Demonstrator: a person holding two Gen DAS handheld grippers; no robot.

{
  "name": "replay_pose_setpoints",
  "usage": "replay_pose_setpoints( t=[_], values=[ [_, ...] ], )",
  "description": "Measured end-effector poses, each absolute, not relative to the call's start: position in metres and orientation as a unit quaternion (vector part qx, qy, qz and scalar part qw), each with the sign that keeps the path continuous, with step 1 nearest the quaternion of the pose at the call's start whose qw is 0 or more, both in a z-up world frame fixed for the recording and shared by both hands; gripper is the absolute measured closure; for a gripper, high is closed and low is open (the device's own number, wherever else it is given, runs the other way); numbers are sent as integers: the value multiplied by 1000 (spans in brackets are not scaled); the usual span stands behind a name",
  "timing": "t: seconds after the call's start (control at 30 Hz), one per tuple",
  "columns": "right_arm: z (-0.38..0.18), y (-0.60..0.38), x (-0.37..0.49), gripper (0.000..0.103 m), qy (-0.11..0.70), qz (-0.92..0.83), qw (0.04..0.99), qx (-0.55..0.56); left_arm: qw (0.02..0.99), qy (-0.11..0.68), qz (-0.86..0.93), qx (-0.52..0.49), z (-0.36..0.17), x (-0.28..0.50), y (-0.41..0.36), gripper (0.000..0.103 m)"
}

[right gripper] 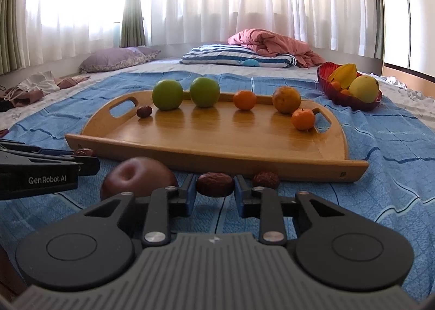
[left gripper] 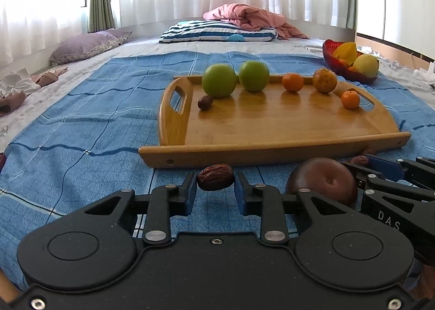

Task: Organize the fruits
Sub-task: 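Grasp a brown date with the left tool while the right tool grasps another date, then carry the date with the left tool while the right tool carries its date over the tray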

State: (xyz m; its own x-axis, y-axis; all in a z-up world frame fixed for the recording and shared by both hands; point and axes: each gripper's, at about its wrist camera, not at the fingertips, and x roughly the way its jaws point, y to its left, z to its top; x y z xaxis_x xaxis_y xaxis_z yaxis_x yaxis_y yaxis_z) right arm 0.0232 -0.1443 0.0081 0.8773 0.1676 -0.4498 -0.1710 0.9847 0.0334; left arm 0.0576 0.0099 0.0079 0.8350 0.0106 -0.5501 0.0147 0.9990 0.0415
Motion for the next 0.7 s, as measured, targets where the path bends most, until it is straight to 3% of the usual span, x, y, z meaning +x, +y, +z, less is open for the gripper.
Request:
replay_pose_setpoints(
  t=[0.7],
  values=[
    [24, -147, 20, 69, 212, 76, 974, -7, 962, 272, -26, 17, 28, 53, 2, 75]
  ],
)
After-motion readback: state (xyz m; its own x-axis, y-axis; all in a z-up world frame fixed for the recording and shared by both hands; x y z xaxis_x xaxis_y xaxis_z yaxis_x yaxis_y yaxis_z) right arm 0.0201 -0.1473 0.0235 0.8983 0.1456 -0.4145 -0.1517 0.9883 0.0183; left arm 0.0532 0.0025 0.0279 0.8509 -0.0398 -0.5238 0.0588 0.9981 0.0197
